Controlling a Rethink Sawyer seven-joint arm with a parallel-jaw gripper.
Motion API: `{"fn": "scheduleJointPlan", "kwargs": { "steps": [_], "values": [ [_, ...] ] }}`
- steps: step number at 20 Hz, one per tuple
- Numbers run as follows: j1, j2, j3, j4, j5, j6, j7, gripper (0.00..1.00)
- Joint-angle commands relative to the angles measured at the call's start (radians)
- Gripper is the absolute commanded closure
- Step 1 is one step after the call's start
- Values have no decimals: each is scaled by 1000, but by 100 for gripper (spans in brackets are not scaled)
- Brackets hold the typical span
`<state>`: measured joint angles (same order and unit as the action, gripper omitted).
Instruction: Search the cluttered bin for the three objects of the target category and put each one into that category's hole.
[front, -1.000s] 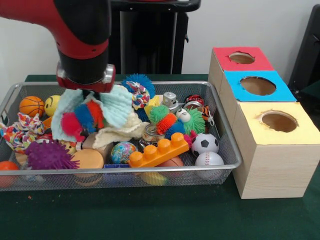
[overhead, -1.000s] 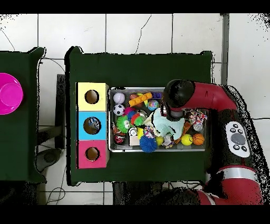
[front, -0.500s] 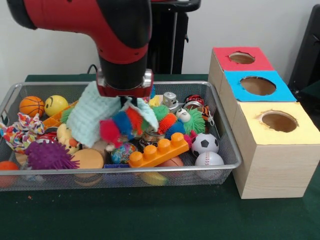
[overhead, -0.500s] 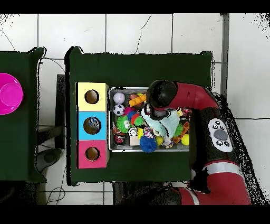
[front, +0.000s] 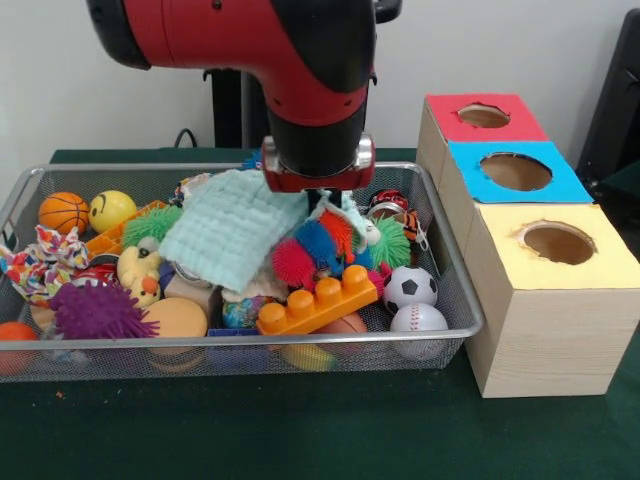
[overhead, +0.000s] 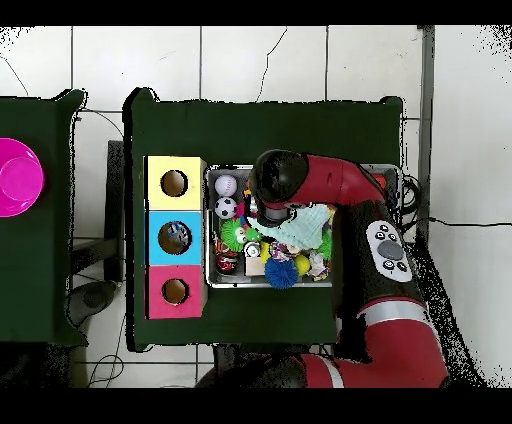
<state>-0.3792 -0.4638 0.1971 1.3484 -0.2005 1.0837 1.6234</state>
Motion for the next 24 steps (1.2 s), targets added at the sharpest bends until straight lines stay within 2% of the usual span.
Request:
{"fn": "scheduleJointPlan", "kwargs": {
  "steps": [1, 12, 13, 16, 20, 21, 24],
  "values": [
    [13, -17, 56, 79, 75, -40, 150, 100],
    [69, -22, 27, 70, 127, -22, 167, 100],
    [75, -22, 18, 70, 129, -12, 161, 0],
    [74, -27, 8, 77, 120, -21, 158, 0],
    [47, -48, -18, 80, 80, -22, 98, 0],
    [37, -53, -29, 84, 61, -11, 75, 0],
    [14, -55, -72, 66, -71, -46, -51, 0]
  ]
}}
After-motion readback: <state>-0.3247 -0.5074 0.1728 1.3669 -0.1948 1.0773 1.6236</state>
